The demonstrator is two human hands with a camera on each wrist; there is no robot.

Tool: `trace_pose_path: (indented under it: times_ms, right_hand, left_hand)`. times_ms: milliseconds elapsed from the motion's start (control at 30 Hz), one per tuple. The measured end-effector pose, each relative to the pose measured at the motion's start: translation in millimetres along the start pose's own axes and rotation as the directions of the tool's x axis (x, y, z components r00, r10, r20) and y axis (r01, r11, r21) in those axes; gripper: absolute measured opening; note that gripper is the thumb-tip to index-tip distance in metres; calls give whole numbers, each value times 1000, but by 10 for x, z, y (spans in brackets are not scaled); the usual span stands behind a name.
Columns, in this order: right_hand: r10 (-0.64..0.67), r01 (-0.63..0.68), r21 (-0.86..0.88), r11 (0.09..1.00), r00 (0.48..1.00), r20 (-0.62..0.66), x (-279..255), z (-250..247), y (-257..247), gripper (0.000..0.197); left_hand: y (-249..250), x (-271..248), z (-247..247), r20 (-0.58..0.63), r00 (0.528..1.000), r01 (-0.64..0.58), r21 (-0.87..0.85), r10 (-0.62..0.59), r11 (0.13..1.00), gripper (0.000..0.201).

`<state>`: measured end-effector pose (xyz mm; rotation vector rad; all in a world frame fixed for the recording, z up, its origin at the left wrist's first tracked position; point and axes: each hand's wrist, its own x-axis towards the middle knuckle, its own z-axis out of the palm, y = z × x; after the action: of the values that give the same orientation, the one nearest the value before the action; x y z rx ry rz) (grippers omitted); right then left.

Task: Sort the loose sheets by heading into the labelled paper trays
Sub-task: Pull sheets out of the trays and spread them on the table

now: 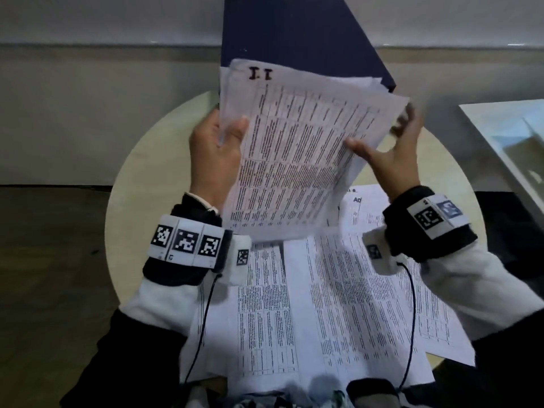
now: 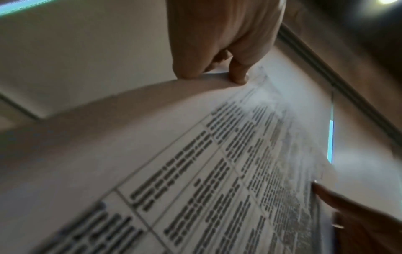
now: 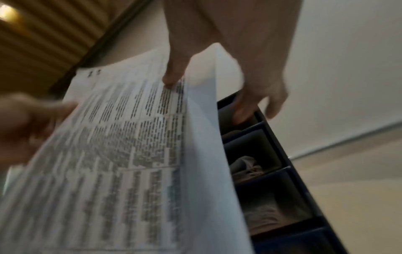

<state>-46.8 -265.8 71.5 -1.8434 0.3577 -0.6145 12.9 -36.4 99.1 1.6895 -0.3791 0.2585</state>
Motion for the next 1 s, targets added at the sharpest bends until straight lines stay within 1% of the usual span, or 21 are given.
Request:
trace_pose_path:
  times_ms: [33, 67, 133, 167, 200, 233, 300, 333, 367, 400, 433, 467, 533, 600, 667, 733, 767, 833, 900, 933, 1000]
  right_hand:
    - [21, -31, 152, 988, 997, 70, -2, -29, 10, 93]
    - [7, -35, 238, 971, 993, 116, 4, -52, -3, 77]
    - [-65, 30, 287, 958, 991, 113, 7, -59, -69, 50]
    - [-98, 65, 311, 948, 991, 91, -1, -56, -112, 42]
    - [-117, 89, 350, 933, 991, 60, -8, -55, -145, 39]
    - [-141, 119, 382, 917, 990, 31, -17, -54, -157, 41]
    - [-176, 155, 394, 906, 984, 18, -53, -48, -113, 45]
    - [-168, 145, 378, 914, 985, 30, -91, -36, -62, 45]
    - [-143, 119, 357, 927, 989, 41, -136, -18, 2, 43]
    - [-109, 88, 337, 937, 993, 45, -181, 0, 71, 42]
    - [-75, 56, 322, 945, 996, 45, -226, 20, 143, 40]
    - [-41, 27, 307, 951, 998, 40, -267, 38, 207, 39]
    - [3, -10, 279, 960, 1000, 23, -325, 56, 278, 36]
    - [-30, 33, 255, 966, 999, -15, -334, 47, 221, 28]
    - [-137, 150, 242, 959, 988, -67, -288, 19, 52, 21]
    - [-243, 271, 241, 932, 960, -140, -198, -26, -140, 23]
    - [-288, 324, 247, 913, 943, -169, -160, -47, -213, 23]
    - [-357, 402, 267, 876, 912, -202, -130, -80, -287, 23]
    - [-371, 419, 279, 864, 905, -209, -170, -85, -254, 25]
    - [-349, 395, 290, 872, 916, -199, -215, -77, -207, 25]
    - [-260, 296, 301, 907, 953, -154, -323, -34, -77, 24]
  left_hand:
    - [45, 21, -14, 4, 1000, -19, -31, 19, 999, 9]
    - [96, 36, -23, 12, 999, -44, -58, 45, 997, 10]
    - [174, 47, -29, 10, 993, -120, -96, 122, 988, 12]
    - [194, 47, -26, 1, 990, -143, -107, 144, 984, 9]
    - [202, 36, -18, 2, 988, -153, -126, 154, 980, 5]
    - [197, 16, -15, 6, 989, -146, -153, 148, 977, 5]
    - [148, -52, -11, 18, 995, -88, -207, 94, 974, 20]
    - [85, -103, -10, 34, 997, -54, -201, 63, 978, 25]
    - [11, -165, -1, 65, 997, -16, -176, 28, 984, 24]
    - [-60, -233, 13, 101, 995, 31, -148, -16, 988, 17]
    - [-117, -308, 30, 128, 989, 98, -137, -80, 986, 14]
    - [-159, -378, 44, 147, 979, 161, -138, -140, 977, 16]
    - [-217, -456, 61, 137, 971, 216, -143, -197, 966, 14]
    - [-186, -424, 68, 72, 979, 197, -145, -189, 970, 10]
    - [-79, -326, 57, -7, 992, 123, -153, -126, 980, 12]
    - [76, -199, 37, -61, 998, 6, -165, -16, 986, 5]
    - [146, -145, 29, -83, 996, -46, -163, 33, 985, 6]
    - [228, -88, 23, -110, 990, -106, -172, 88, 979, 11]
    - [230, -114, 34, -97, 992, -102, -168, 87, 980, 13]
    - [203, -155, 48, -78, 995, -72, -162, 60, 984, 13]
    - [94, -246, 87, -25, 998, 45, -153, -49, 987, 10]
